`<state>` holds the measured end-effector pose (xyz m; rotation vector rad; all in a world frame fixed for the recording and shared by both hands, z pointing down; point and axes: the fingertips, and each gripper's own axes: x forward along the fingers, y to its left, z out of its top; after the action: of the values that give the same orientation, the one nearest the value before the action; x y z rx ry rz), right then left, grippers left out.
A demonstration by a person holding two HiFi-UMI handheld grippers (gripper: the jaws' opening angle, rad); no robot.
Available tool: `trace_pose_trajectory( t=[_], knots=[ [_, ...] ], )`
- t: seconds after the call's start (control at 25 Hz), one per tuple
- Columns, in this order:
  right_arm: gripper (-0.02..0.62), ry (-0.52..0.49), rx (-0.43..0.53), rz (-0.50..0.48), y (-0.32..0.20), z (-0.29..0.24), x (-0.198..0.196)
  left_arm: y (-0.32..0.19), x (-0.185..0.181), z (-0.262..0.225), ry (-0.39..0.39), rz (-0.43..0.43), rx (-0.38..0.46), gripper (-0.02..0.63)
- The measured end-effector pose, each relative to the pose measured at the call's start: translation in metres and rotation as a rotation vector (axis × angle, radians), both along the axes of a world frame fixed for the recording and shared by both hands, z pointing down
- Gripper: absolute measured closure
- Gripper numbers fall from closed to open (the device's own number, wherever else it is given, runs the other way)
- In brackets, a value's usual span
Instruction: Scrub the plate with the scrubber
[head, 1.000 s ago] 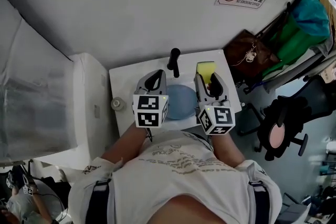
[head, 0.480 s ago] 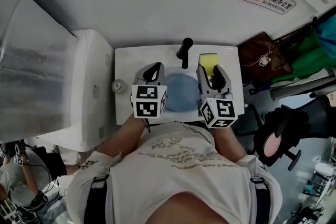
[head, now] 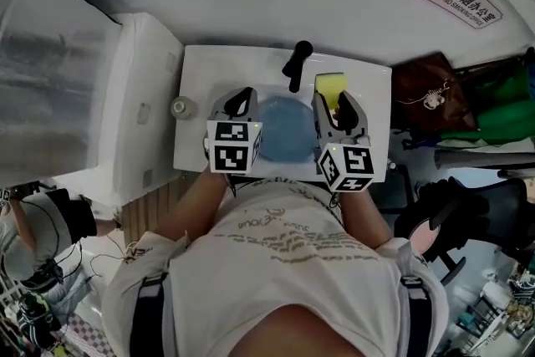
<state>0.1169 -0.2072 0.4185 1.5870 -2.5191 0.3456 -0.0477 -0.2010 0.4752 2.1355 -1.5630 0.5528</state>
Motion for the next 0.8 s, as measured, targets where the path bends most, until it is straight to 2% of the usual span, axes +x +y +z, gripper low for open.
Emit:
trace_pose_trajectory(
  t=[0.16, 0.52, 0.64, 0.8],
  knots=[
    [0.407, 0.022, -0.049, -0.046, -0.001, 0.028, -0.002, 0.005, -0.011, 0.035, -0.021, -0.039, -0.115, 0.581],
    [0.407, 0.064, -0.185, -0.118, 0.009, 0.097, -0.003, 0.026, -0.018, 0.105, 0.005, -0.068, -0.343, 0.581],
    [0.407, 0.088, -0.231, -0.128, 0.015, 0.117, -0.001, 0.035, -0.015, 0.130, 0.039, -0.049, -0.438, 0.581],
    [0.407, 0.096, -0.270, -0.136, 0.019, 0.131, -0.001, 0.047, -0.008, 0.164, 0.150, -0.050, -0.591, 0.580]
  ],
)
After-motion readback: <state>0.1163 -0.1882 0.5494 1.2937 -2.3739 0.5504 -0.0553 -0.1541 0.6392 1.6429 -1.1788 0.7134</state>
